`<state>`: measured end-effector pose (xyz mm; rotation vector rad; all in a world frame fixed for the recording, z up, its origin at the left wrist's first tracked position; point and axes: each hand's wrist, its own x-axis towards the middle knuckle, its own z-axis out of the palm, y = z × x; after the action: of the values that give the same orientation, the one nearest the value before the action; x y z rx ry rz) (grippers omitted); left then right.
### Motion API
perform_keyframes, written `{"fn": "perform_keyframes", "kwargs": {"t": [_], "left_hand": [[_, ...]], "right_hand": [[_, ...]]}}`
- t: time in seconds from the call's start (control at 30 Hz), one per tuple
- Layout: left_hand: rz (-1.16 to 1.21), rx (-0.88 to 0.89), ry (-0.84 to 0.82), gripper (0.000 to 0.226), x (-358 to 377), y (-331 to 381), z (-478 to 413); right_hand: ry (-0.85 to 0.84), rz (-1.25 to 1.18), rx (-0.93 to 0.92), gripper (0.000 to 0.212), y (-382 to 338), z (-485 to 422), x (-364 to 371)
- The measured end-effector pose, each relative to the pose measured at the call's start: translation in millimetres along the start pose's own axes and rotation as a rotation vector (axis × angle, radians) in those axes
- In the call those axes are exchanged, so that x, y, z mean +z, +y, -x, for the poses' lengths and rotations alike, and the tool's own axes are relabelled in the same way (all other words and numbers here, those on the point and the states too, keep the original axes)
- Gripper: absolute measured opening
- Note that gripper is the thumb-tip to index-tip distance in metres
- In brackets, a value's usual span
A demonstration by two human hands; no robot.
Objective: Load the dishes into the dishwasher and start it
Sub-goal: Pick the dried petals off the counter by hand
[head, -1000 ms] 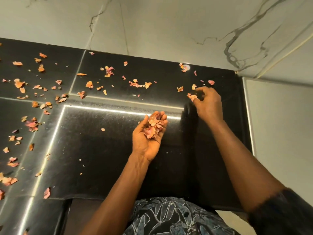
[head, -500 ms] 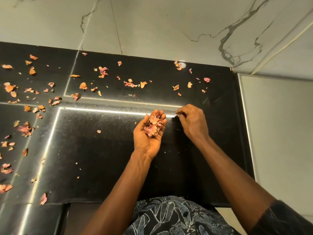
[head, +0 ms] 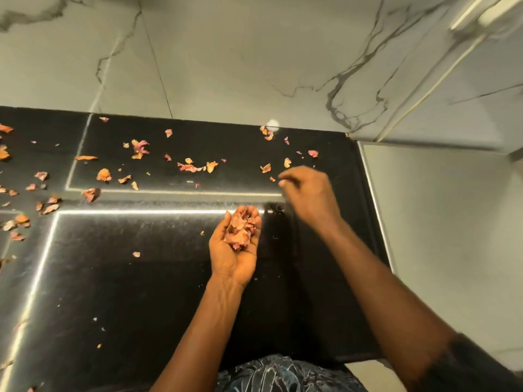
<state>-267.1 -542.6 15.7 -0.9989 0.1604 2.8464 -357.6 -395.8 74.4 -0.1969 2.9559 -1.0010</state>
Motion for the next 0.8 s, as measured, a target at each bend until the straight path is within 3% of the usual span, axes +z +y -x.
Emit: {"fn": "perform_keyframes", "kwargs": {"t": [0.1, 0.2, 0.3, 0.37, 0.47, 0.57, 0.67, 0.8], "left_hand": [[0.004, -0.011, 0.018, 0.036, 0.8, 3.2, 6.4], [-0.017, -0.022, 0.023, 0.043, -0.5, 4.6, 10.1], [-0.071, -0.047, 0.012, 0.035, -0.5, 4.0, 12.7], [-0.089, -0.056, 0.008, 0.033, -0.8, 3.9, 15.7], [-0.094, -0.069, 0.003, 0.032, -2.9, 3.9, 17.1], [-0.092, -0.073, 0.014, 0.032, -2.0, 2.4, 12.4], [-0.073, -0.064, 0.027, 0.035, -1.1, 0.6, 6.7], [-0.066, -0.039, 0.035, 0.039, -0.2, -1.0, -0.1]], "right_hand": [[-0.015, 0.205, 0.22, 0.041, 56.2, -59.0, -1.4], [-0.133, 0.328, 0.217, 0.056, 92.0, -92.1, 2.2], [-0.259, 0.359, 0.187, 0.064, 101.1, -106.4, 6.6], [-0.246, 0.409, 0.147, 0.052, 101.6, -102.1, 10.9], [-0.027, 0.5, 0.045, 0.017, 100.8, -75.3, 18.9], [0.061, 0.456, -0.018, 0.026, 94.0, -41.3, 22.7], [-0.012, 0.345, -0.085, 0.023, 77.5, -4.4, 27.8], [-0.102, 0.054, 0.059, 0.017, 42.9, 42.5, 31.9]]}}
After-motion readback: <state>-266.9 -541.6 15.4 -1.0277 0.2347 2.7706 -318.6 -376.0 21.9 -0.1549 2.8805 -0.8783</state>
